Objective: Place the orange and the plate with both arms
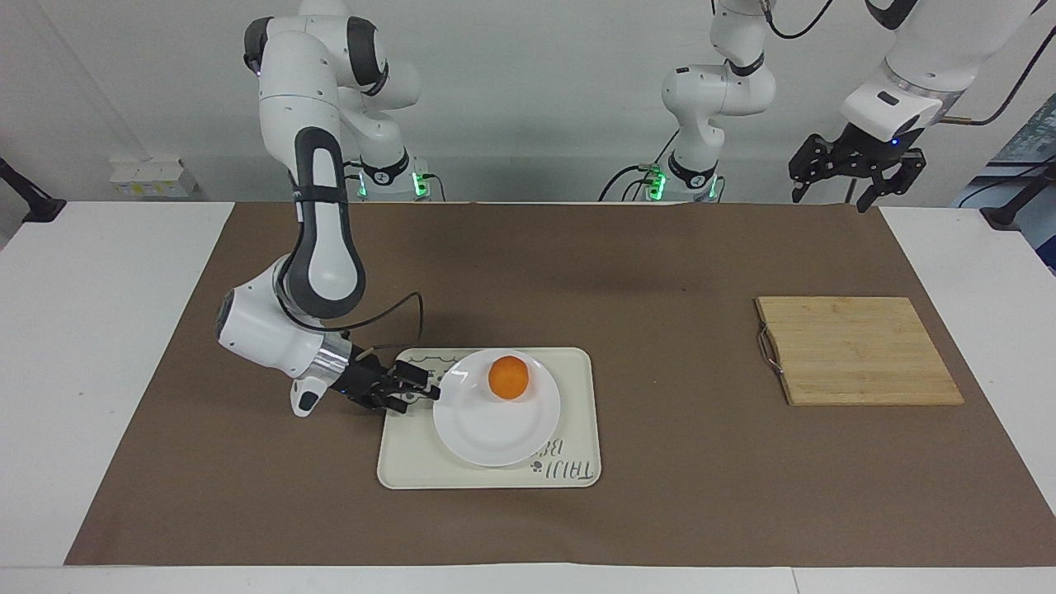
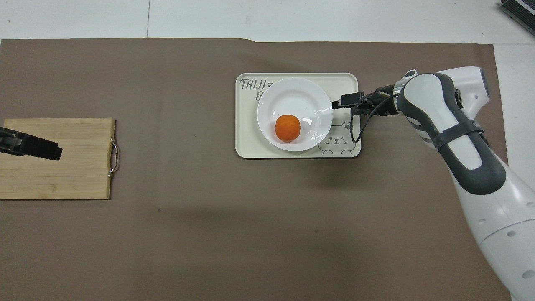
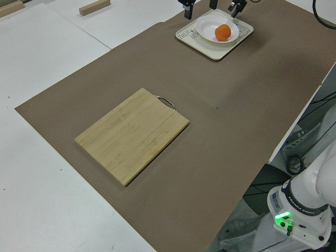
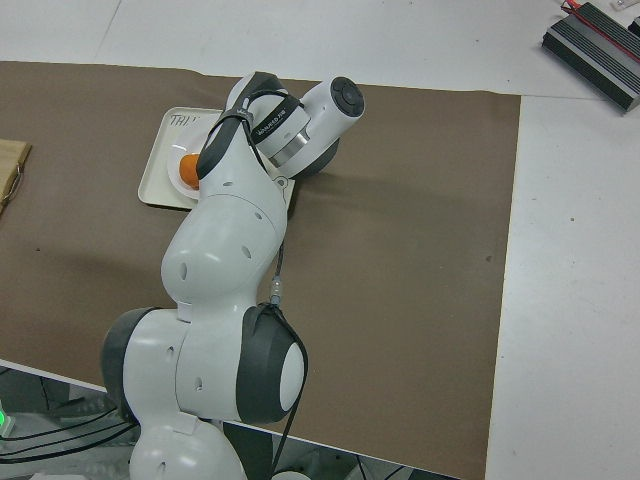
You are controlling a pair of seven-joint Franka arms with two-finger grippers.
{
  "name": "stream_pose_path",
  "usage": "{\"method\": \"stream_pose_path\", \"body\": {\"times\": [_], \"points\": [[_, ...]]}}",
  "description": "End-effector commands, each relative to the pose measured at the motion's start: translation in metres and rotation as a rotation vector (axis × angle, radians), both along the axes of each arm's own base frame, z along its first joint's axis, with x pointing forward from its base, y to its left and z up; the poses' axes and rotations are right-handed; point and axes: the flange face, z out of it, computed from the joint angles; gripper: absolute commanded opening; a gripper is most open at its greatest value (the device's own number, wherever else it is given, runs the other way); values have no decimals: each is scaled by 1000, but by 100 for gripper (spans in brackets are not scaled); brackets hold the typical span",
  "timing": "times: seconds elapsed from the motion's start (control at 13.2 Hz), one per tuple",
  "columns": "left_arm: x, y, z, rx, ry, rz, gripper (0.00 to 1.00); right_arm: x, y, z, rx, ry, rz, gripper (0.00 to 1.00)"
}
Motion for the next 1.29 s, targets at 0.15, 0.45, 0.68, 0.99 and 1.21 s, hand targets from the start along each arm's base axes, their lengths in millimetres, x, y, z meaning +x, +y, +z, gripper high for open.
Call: {"method": "stream_pose_path", "body": {"times": [0.15,0.45,0.68,0.99,1.21], "points": [[-7,5,3,13,-8,23,100,-4,-5,49,-205,-16,13,100],[-6,6,3,13,-11,26,100,-12,-10,101,-487,-45,26,100],[-6,6,2,13,-10,25,100,-23,-12,135,-609,-54,34,100],[-7,7,3,13,-10,26,100,-43,-36,180,-631,-24,15,100],[-7,7,2,13,-8,26,100,-64,-58,221,-635,-4,-6,100]]}}
